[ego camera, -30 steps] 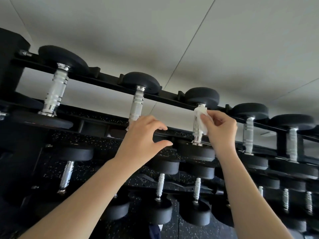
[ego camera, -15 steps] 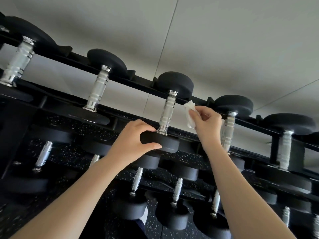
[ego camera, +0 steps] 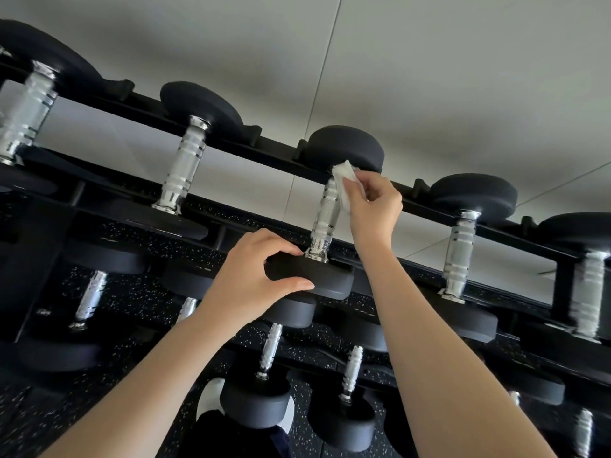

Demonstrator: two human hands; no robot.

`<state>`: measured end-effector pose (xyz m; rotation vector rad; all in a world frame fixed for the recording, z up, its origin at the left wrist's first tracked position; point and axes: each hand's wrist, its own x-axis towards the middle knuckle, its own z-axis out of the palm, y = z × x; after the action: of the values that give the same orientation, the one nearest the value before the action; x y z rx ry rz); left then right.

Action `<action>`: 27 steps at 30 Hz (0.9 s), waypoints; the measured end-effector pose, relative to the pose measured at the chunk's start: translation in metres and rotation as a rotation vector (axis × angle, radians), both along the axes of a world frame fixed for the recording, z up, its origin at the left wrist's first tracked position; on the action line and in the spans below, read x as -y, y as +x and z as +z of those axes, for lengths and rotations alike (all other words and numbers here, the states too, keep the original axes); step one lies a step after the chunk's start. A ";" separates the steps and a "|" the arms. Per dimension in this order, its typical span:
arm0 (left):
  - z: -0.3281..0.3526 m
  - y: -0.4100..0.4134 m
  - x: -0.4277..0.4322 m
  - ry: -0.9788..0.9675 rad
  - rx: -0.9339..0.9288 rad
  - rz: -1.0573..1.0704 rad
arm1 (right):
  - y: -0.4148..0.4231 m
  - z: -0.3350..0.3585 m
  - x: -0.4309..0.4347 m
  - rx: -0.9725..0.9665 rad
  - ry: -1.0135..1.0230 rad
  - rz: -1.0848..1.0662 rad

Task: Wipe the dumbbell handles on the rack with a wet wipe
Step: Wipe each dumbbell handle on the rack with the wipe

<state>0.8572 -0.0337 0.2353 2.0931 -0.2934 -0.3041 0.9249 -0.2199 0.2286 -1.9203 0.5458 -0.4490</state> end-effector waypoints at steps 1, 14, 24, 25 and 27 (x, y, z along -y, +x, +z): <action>-0.001 0.000 0.000 -0.007 -0.002 -0.005 | 0.001 -0.001 -0.001 -0.011 0.010 0.018; -0.004 0.001 -0.002 -0.058 -0.010 -0.012 | -0.040 -0.003 -0.001 -0.109 -0.206 0.416; -0.006 0.000 -0.002 -0.060 -0.009 0.011 | -0.059 -0.001 0.013 -0.190 -0.216 0.625; -0.006 0.000 -0.001 -0.063 -0.010 0.010 | -0.059 0.000 0.014 -0.217 -0.193 0.628; -0.005 0.000 -0.001 -0.066 -0.012 0.007 | -0.059 -0.002 0.016 -0.238 -0.177 0.618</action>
<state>0.8573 -0.0327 0.2302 2.0263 -0.2855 -0.2989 0.8660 -0.2357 0.2266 -2.2014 0.0397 0.1361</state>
